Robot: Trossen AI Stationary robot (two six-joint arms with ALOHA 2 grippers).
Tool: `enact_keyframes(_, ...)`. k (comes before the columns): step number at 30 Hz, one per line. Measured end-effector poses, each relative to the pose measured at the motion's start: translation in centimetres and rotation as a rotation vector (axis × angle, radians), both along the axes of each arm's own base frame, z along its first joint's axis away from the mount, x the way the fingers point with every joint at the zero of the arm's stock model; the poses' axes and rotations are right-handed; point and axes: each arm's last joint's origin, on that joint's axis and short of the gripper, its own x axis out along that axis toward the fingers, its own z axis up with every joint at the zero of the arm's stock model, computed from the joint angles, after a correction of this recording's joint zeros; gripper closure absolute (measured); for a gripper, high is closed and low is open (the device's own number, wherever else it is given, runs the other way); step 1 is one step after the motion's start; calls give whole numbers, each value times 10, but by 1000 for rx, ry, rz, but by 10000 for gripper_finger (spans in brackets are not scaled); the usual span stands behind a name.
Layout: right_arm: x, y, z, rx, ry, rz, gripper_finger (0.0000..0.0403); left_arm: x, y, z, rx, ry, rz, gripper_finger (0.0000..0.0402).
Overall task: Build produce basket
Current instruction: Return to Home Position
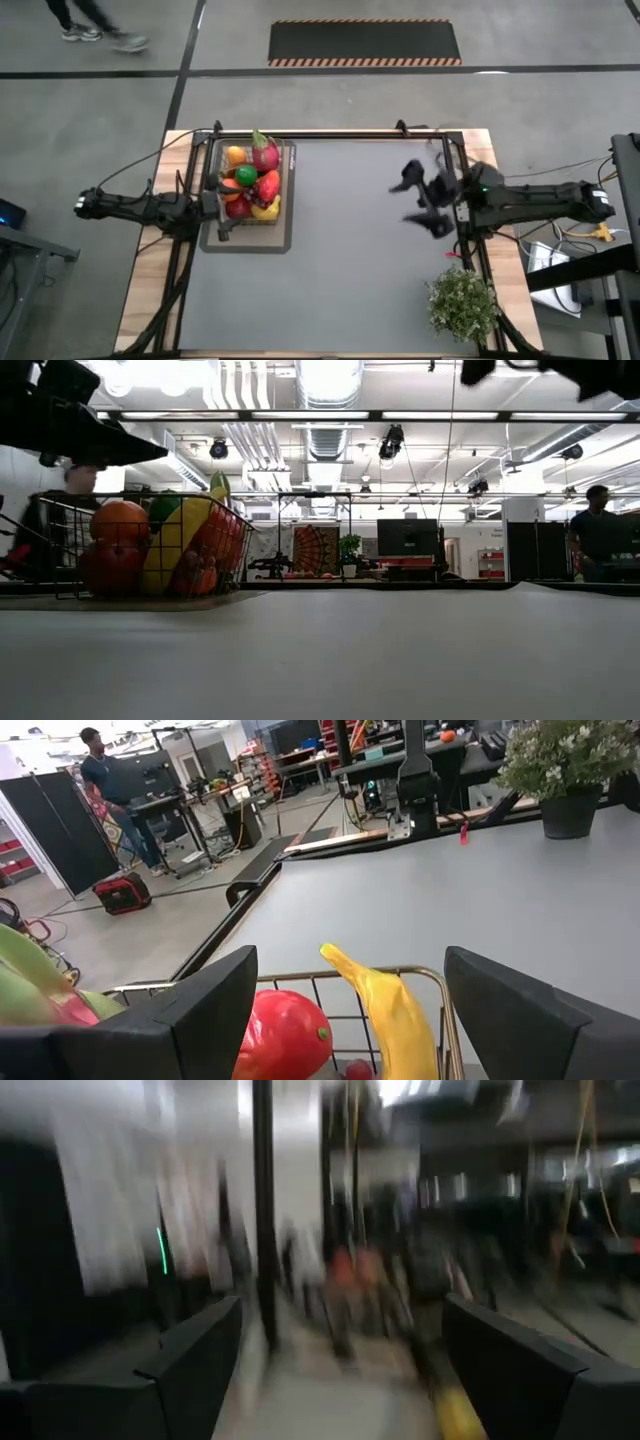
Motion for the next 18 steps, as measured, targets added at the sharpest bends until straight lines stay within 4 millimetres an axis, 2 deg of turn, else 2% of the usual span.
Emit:
enact_keyframes(3,-8,1,-32,-219,214,-27,78,1,0,-4,3,14,0,100)
enact_keyframes(6,-19,-2,-63,-305,335,-47,78,1,0,-10,6,31,0,100)
enact_keyframes(11,-41,-7,-91,-315,282,-118,78,2,0,-20,12,65,0,100)
enact_keyframes(15,-65,-4,-100,-333,156,-156,78,3,0,-25,14,78,0,100)
enact_keyframes(18,-74,-2,-110,-337,97,-195,78,3,-1,-29,15,84,-3,100)
